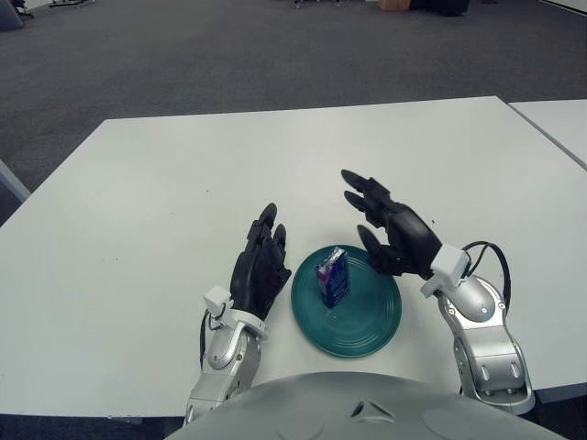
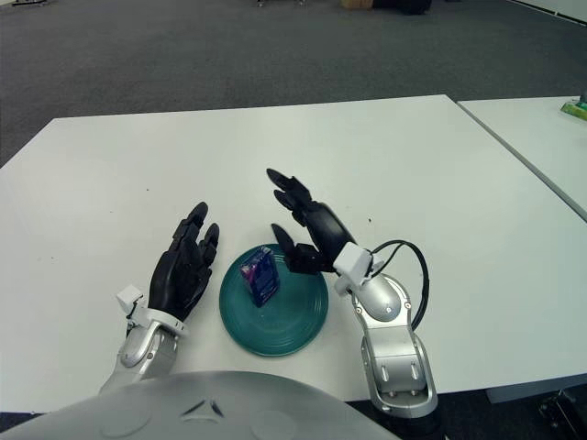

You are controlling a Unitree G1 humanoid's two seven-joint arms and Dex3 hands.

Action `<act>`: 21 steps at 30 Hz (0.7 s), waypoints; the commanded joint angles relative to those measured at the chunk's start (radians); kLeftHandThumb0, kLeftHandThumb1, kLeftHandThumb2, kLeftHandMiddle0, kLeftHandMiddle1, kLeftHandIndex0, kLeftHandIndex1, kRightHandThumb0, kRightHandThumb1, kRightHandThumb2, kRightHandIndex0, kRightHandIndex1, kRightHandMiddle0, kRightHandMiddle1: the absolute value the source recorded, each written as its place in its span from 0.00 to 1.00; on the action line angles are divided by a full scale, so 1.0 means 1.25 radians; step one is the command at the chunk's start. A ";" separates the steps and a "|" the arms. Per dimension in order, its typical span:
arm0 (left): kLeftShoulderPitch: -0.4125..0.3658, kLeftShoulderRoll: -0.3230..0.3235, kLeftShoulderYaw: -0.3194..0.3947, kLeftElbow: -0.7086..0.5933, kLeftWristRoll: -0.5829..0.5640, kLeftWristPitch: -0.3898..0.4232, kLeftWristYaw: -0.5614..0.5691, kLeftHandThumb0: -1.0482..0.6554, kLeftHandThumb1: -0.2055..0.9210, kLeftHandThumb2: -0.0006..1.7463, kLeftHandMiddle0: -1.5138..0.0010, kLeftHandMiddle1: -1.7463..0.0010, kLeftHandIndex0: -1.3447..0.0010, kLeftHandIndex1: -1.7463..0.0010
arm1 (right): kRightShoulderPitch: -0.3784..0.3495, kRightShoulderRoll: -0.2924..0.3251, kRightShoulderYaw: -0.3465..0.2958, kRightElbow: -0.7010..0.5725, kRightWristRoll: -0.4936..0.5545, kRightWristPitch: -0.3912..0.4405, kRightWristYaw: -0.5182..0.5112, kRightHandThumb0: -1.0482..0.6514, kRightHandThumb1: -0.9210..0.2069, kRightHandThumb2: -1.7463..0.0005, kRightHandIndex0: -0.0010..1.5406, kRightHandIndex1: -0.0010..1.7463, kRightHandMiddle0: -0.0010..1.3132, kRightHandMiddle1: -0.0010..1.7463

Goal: Put the gum into the plate.

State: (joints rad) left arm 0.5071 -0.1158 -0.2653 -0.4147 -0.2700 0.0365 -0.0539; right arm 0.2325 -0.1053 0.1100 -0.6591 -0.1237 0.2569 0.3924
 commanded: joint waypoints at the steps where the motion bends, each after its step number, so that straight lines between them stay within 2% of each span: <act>1: -0.001 -0.011 -0.001 -0.008 -0.004 0.005 0.012 0.00 1.00 0.45 1.00 1.00 1.00 0.83 | 0.027 0.024 -0.030 0.005 0.040 0.042 -0.042 0.00 0.00 0.48 0.20 0.02 0.00 0.19; 6: 0.003 -0.007 0.004 -0.007 -0.021 0.007 0.005 0.00 1.00 0.44 1.00 1.00 1.00 0.78 | 0.029 0.085 -0.052 -0.029 0.121 0.164 -0.099 0.00 0.00 0.48 0.20 0.02 0.00 0.23; 9: 0.003 -0.003 0.006 -0.005 -0.030 0.006 -0.001 0.00 1.00 0.43 1.00 1.00 1.00 0.78 | 0.025 0.108 -0.077 -0.027 0.158 0.196 -0.129 0.00 0.00 0.51 0.22 0.02 0.00 0.30; 13: 0.005 -0.001 0.010 -0.003 -0.042 -0.003 -0.008 0.00 1.00 0.43 1.00 1.00 1.00 0.81 | 0.027 0.106 -0.100 -0.013 0.186 0.199 -0.145 0.00 0.00 0.53 0.25 0.03 0.00 0.36; 15: 0.002 0.001 0.017 0.005 -0.046 -0.005 -0.013 0.00 1.00 0.44 1.00 1.00 1.00 0.83 | 0.048 0.095 -0.139 0.022 0.213 0.171 -0.134 0.01 0.00 0.53 0.26 0.03 0.00 0.38; 17: 0.001 0.006 0.022 0.011 -0.043 -0.008 -0.017 0.00 1.00 0.44 1.00 1.00 1.00 0.83 | 0.064 0.091 -0.154 0.038 0.228 0.157 -0.133 0.01 0.00 0.53 0.27 0.04 0.00 0.39; 21: 0.002 0.011 0.031 0.021 -0.033 -0.019 -0.024 0.00 1.00 0.44 1.00 1.00 1.00 0.75 | 0.082 0.095 -0.152 0.055 0.235 0.143 -0.148 0.03 0.00 0.53 0.29 0.04 0.00 0.42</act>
State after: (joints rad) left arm 0.5158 -0.1114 -0.2391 -0.4052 -0.3138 0.0319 -0.0721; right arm 0.3151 0.0109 -0.0707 -0.6171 0.1508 0.4610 0.2228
